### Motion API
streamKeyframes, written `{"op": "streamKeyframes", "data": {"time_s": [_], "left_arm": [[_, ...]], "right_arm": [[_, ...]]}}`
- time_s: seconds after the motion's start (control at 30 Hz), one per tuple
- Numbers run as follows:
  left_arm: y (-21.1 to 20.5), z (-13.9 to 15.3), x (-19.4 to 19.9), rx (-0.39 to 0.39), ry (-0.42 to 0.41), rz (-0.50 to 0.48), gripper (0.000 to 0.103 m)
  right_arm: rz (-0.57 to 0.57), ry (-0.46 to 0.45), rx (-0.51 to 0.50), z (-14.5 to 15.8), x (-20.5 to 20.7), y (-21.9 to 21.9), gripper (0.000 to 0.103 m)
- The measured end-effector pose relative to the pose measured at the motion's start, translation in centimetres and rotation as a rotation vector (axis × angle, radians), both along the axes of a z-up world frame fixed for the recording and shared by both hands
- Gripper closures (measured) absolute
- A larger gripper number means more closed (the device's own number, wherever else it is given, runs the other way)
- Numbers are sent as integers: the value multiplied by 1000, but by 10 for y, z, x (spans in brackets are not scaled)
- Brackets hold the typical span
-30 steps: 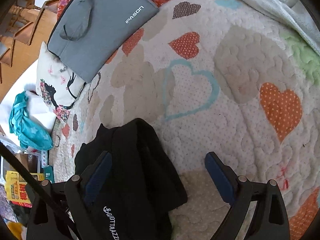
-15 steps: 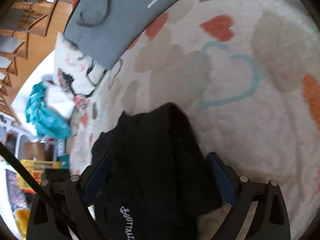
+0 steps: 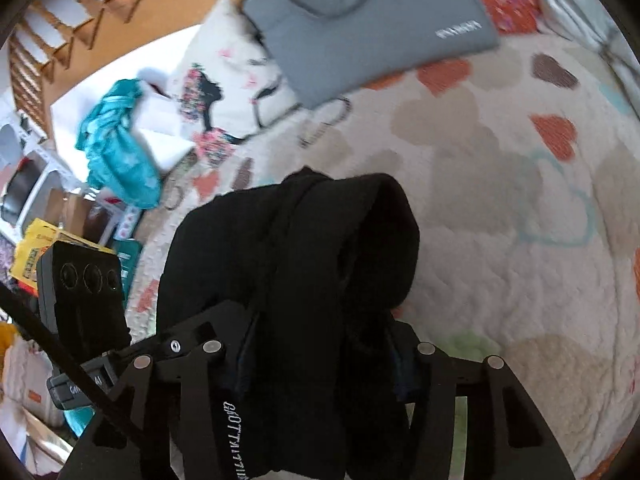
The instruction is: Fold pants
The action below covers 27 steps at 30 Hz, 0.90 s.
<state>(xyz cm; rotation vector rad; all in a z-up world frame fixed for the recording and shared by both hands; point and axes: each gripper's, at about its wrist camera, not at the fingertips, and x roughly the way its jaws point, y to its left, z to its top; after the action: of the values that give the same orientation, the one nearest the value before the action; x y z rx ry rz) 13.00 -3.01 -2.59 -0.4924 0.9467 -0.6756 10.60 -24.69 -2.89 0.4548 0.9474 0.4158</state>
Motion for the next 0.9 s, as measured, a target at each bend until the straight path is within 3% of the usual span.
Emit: {"op": "streamKeyframes", "data": {"time_s": [0.3, 0.43, 0.57, 0.67, 0.73, 0.9], "left_arm": [[40, 2, 66, 45, 18, 144, 56], [51, -13, 96, 118, 44, 182, 53], [68, -53, 114, 202, 161, 233, 50], [82, -67, 119, 132, 238, 254, 46], [87, -60, 119, 104, 249, 258, 46], [94, -26, 105, 148, 169, 295, 46]], "right_arm": [[53, -20, -67, 15, 79, 48, 48], [49, 3, -110, 0, 118, 63, 48], [24, 93, -184, -33, 150, 71, 36], [0, 144, -160, -60, 155, 66, 28], [-13, 131, -140, -57, 151, 62, 27], [-84, 30, -170, -18, 134, 47, 27]]}}
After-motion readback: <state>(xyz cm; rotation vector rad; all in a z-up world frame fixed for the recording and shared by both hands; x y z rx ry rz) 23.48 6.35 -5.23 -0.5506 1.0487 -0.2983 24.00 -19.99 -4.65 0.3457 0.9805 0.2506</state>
